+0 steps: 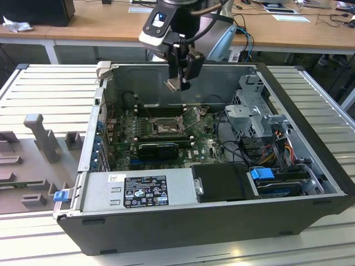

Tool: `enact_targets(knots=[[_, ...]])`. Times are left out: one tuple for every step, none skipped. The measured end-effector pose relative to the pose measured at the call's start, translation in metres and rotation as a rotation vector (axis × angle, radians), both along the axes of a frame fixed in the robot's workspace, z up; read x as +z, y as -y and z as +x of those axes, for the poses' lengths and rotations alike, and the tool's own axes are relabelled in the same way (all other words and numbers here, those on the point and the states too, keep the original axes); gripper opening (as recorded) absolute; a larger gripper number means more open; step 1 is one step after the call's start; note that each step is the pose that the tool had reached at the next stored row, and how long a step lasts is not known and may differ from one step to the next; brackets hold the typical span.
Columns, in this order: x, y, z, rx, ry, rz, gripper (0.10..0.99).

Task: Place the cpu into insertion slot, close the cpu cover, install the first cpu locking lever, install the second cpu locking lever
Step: 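Place the cpu into insertion slot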

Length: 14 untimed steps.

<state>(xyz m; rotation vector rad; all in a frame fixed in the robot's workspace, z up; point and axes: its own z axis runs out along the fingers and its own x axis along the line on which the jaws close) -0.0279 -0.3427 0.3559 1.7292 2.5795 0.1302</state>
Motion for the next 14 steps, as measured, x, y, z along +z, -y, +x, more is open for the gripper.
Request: enact_targets(knots=[[-0.0003, 0.0000, 0.0000, -0.011, 0.0000, 0.000, 0.529], [-0.0005, 0.0000, 0.0000, -0.023, 0.0000, 0.000, 0.529], [-0.0007, 0.0000, 0.0000, -0.033, 0.0000, 0.000, 0.529], [-0.0009, 0.0000, 0.0000, -0.047, 0.0000, 0.000, 0.529], [-0.0010, 0.0000, 0.0000, -0.056, 0.0001, 0.000, 0.529], [-0.0011, 0.0000, 0.0000, -0.062, 0.0000, -0.001, 0.529], [-0.0012, 0.0000, 0.0000, -0.071, 0.0000, -0.001, 0.529], [-0.0013, 0.0000, 0.0000, -0.076, 0.0000, -0.001, 0.529], [-0.0014, 0.0000, 0.0000, -0.083, 0.0000, -0.001, 0.529], [-0.0015, 0.0000, 0.0000, -0.089, 0.0000, -0.001, 0.529], [-0.0016, 0.0000, 0.0000, -0.094, 0.0000, -0.001, 0.529], [-0.0019, 0.0000, 0.0000, -0.102, -0.0001, -0.001, 0.529], [-0.0022, 0.0000, 0.0000, -0.113, 0.0000, -0.001, 0.529], [-0.0025, 0.0000, 0.0000, -0.124, -0.0001, -0.001, 0.529]])
